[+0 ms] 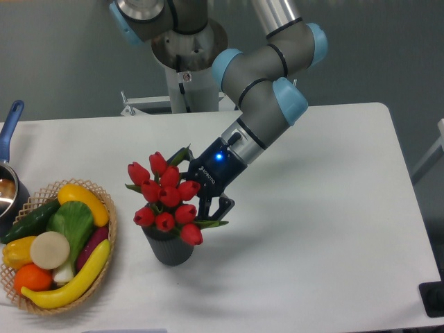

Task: Pick up the flowers from the vase
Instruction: 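Position the open gripper around the tulip stems above the vase rim, then close the gripper on the bundle of tulip stems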

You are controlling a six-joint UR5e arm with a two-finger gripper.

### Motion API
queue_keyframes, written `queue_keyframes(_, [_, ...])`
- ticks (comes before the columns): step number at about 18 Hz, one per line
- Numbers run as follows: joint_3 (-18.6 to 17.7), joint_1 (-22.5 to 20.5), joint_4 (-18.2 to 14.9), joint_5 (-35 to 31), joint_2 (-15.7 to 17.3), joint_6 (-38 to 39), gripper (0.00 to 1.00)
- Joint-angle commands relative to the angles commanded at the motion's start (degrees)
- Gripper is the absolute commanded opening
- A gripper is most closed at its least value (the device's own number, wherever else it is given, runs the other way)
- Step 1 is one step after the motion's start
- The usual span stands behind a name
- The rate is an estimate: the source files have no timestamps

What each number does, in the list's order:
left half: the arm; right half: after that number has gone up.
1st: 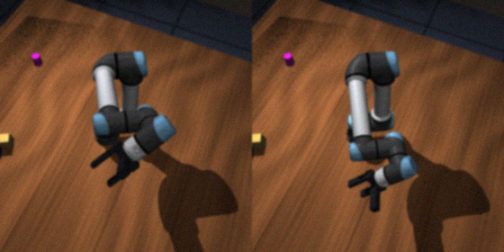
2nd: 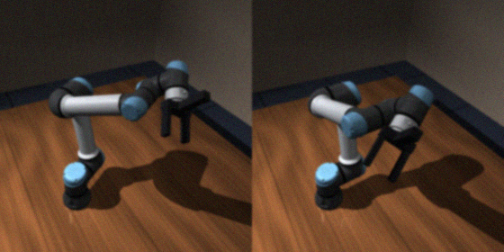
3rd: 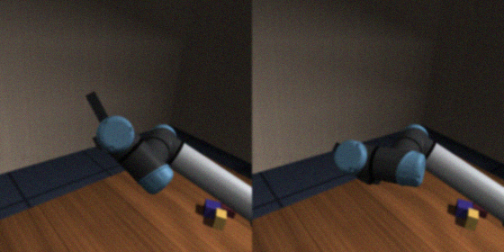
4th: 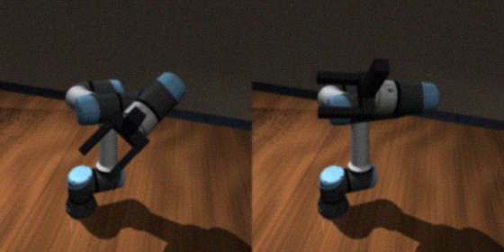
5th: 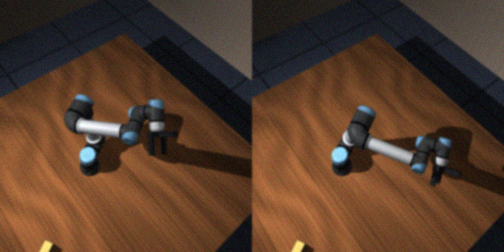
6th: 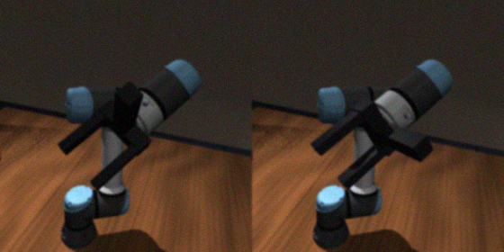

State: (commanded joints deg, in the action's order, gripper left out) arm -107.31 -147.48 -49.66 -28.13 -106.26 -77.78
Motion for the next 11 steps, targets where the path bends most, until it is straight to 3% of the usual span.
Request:
queue_keyframes(3, [0.00, 0.00, 0.00, 0.00, 0.09, 0.00, 0.60])
queue_keyframes(7, [0.09, 0.00, 0.00, 0.00, 0.00, -0.09, 0.50])
queue_keyframes(11, [0.44, -0.09, 0.00, 0.00, 0.00, 0.00, 0.50])
